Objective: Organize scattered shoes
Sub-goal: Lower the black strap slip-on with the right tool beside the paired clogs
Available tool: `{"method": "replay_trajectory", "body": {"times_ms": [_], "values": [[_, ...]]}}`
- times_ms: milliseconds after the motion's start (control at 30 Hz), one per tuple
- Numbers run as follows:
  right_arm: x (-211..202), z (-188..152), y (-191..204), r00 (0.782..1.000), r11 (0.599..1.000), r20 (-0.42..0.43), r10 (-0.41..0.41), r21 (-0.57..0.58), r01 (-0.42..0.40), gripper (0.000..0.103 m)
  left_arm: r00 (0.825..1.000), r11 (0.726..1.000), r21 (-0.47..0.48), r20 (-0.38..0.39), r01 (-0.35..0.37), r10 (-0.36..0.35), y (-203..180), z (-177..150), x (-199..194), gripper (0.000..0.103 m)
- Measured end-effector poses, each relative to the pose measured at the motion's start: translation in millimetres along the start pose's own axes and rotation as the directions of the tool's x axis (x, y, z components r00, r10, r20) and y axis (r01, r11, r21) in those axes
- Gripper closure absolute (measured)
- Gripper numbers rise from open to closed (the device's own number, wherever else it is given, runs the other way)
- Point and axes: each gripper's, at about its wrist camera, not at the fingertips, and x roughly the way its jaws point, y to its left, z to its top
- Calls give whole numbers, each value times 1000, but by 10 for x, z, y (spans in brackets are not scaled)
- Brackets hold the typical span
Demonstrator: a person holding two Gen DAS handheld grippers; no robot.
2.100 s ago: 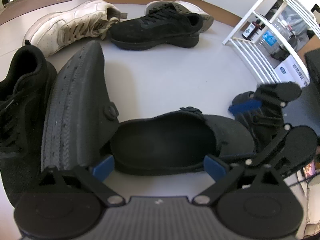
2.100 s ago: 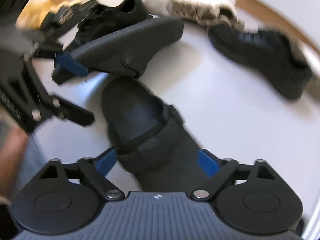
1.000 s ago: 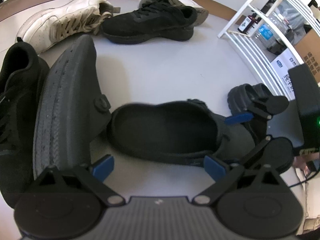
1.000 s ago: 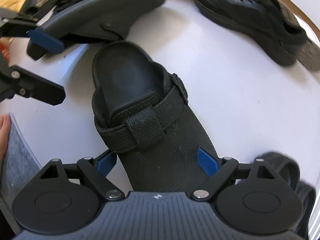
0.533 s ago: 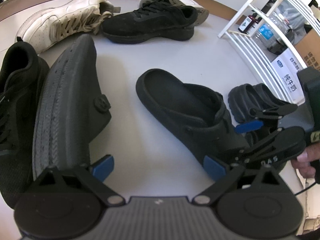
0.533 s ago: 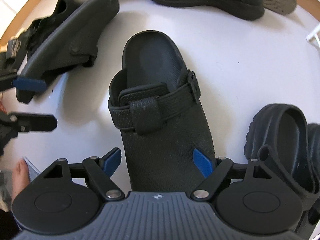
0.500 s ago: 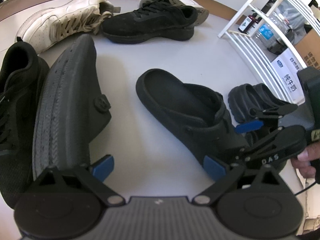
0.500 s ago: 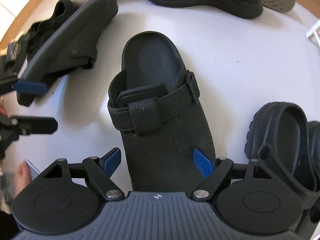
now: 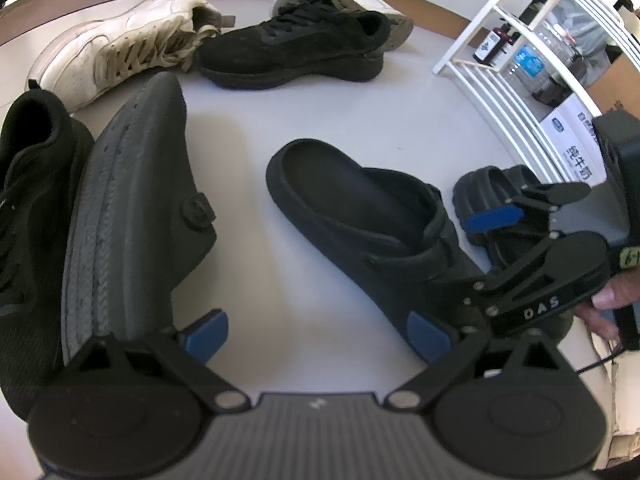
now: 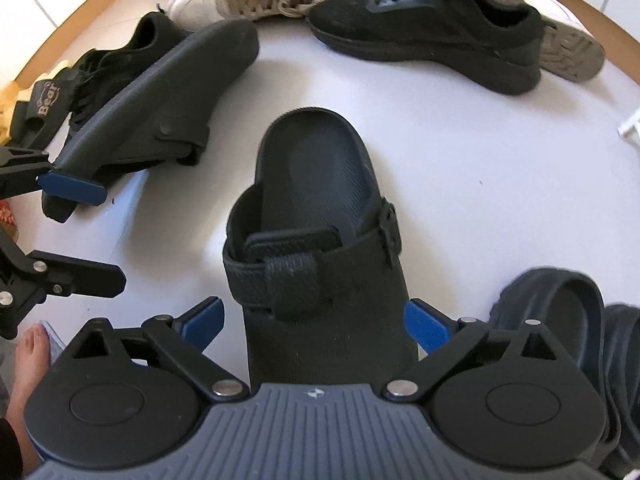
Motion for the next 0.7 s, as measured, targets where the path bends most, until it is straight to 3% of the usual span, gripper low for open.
{"method": "replay_trajectory", "body": {"times_ms": [533, 700], "values": [[309, 147, -56, 1000, 999, 16, 13, -32, -13, 0, 1000, 1000, -16, 2, 9, -9, 44, -27, -14, 5], [267, 98, -86, 1000, 1000, 16, -7, 26, 7, 0, 1000, 1000, -11, -1, 9, -9, 28, -40, -5, 5]]}}
